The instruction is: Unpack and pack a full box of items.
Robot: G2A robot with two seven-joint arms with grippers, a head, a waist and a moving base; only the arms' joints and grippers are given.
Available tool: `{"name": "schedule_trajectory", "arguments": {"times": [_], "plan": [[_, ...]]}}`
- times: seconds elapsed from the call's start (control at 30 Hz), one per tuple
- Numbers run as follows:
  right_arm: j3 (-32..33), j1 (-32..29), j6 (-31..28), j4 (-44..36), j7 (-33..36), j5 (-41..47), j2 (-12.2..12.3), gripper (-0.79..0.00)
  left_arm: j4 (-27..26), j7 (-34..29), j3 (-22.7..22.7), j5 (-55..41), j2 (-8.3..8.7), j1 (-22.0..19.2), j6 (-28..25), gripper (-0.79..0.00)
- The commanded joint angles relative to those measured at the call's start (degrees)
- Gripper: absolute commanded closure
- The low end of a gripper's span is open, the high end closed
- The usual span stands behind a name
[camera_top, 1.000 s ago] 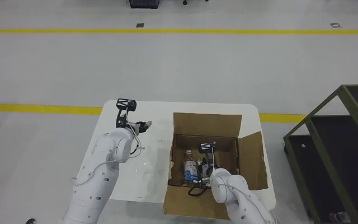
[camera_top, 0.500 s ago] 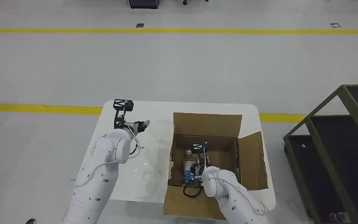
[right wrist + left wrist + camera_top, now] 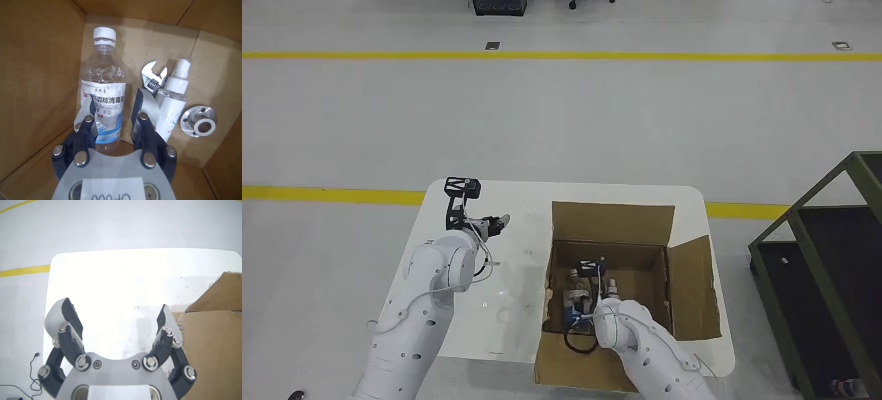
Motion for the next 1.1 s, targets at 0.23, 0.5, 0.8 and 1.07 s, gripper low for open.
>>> {"name": "schedule_trajectory", "arguments": {"times": [0.23,0.5,0.8,1.07], "plan": [[-1.0,1.4,-0.9,3.2,-0.4,2.1,-0.8,-0.690,0.0,0.0,0.0,0.0,0.00,0.0,0.0,-0.785],[-1.5,2.7,-1.7,5.9,-1.2,3.4,-1.5,-0.671,0.0,0.0,0.0,0.0,0.00,0.0,0.0,-0.785],[-1.5,4.0,-2.6,8.3,-2.0,5.0,-2.0,-0.563,0.0,0.0,0.0,0.0,0.00,0.0,0.0,-0.785],[-1.2,4.7,-2.8,9.5,-2.9,5.5,-2.3,0.000,0.0,0.0,0.0,0.0,0.00,0.0,0.0,-0.785]]}}
